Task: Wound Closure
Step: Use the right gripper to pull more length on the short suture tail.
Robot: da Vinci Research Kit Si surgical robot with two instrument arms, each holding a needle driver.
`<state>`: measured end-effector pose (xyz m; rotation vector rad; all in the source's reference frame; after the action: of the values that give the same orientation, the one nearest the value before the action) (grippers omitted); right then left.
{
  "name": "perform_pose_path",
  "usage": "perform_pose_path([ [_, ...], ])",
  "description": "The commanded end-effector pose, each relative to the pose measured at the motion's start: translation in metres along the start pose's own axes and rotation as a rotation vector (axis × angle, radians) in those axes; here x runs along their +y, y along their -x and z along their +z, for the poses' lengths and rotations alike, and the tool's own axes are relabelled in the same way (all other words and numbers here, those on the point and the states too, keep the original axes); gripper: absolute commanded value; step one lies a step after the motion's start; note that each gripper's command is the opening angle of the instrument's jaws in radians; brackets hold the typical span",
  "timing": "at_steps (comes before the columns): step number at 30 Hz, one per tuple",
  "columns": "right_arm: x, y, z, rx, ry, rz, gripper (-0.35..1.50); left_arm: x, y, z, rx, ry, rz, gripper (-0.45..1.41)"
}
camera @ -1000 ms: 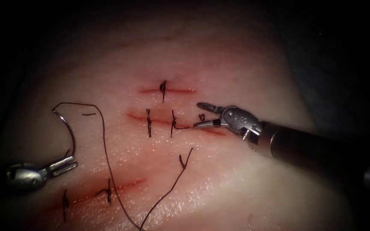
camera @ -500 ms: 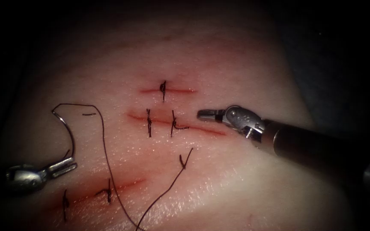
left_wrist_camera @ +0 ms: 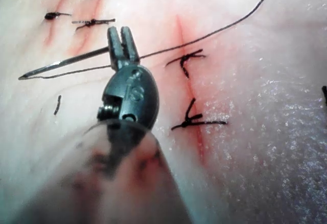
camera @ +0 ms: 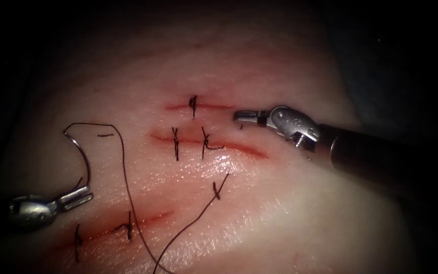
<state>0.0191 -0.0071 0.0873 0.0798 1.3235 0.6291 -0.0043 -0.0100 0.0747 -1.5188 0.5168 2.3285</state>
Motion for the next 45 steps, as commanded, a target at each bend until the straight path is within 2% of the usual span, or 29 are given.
perform_pose_path([
  [1, 0.0009, -0.0006, 0.0006, 0.003, 0.010, -0.009, 0.49, 0.0002, 0.0004, 0.0007, 0.001, 0.000, 0.000, -0.45],
  [2, 0.0011, -0.0009, 0.0004, 0.013, 0.018, -0.016, 0.57, 0.0003, 0.0004, 0.0008, 0.003, 0.001, 0.000, -0.45],
  [3, 0.0011, -0.0009, 0.0004, 0.013, 0.018, -0.016, 0.57, 0.0003, 0.0004, 0.0008, 0.003, 0.001, 0.000, -0.45],
  [4, 0.0016, -0.0015, 0.0000, 0.025, 0.026, -0.024, 0.76, 0.0003, 0.0004, 0.0008, 0.003, 0.001, 0.000, -0.45],
  [8, 0.0021, -0.0025, -0.0008, 0.023, 0.038, -0.035, 0.83, 0.0003, 0.0004, 0.0008, 0.002, 0.004, -0.005, -0.45],
  [10, 0.0025, -0.0032, -0.0014, 0.029, 0.043, -0.044, 0.89, 0.0002, 0.0004, 0.0008, 0.000, 0.006, -0.005, -0.45],
  [11, 0.0028, -0.0038, -0.0020, 0.034, 0.042, -0.041, 0.99, 0.0002, 0.0005, 0.0009, 0.000, 0.006, -0.005, -0.45],
  [13, 0.0028, -0.0040, -0.0021, 0.034, 0.041, -0.051, 1.01, 0.0003, 0.0005, 0.0009, 0.000, 0.006, -0.005, -0.45],
  [16, 0.0023, -0.0037, -0.0023, 0.021, 0.030, -0.087, 1.01, 0.0003, 0.0004, 0.0010, 0.002, 0.007, -0.005, -0.45],
  [20, 0.0013, -0.0020, -0.0028, -0.016, 0.002, -0.113, 0.98, 0.0003, 0.0004, 0.0010, -0.002, 0.011, -0.004, -0.45],
  [21, 0.0008, -0.0006, -0.0033, -0.021, -0.009, -0.130, 0.96, 0.0003, 0.0004, 0.0009, -0.002, 0.011, -0.003, -0.45],
  [23, 0.0006, 0.0000, -0.0035, -0.020, -0.014, -0.137, 0.96, 0.0003, 0.0005, 0.0009, -0.002, 0.012, -0.003, -0.45],
  [29, -0.0015, 0.0044, -0.0040, -0.018, -0.044, -0.116, 0.91, 0.0004, 0.0005, 0.0011, -0.002, 0.010, -0.009, -0.45],
  [32, -0.0019, 0.0046, -0.0033, -0.013, -0.050, -0.101, 0.88, 0.0005, 0.0005, 0.0012, 0.000, 0.011, -0.009, -0.45],
  [38, -0.0022, 0.0034, -0.0019, -0.024, -0.042, -0.089, 0.77, 0.0005, 0.0006, 0.0010, -0.001, 0.014, -0.007, -0.45],
  [40, -0.0019, 0.0035, -0.0015, -0.046, -0.034, -0.091, 0.62, 0.0005, 0.0007, 0.0007, 0.001, 0.015, -0.006, -0.45],
  [45, -0.0011, 0.0043, -0.0014, -0.052, -0.024, -0.096, 0.61, 0.0006, 0.0007, 0.0007, -0.001, 0.016, -0.004, -0.45],
])
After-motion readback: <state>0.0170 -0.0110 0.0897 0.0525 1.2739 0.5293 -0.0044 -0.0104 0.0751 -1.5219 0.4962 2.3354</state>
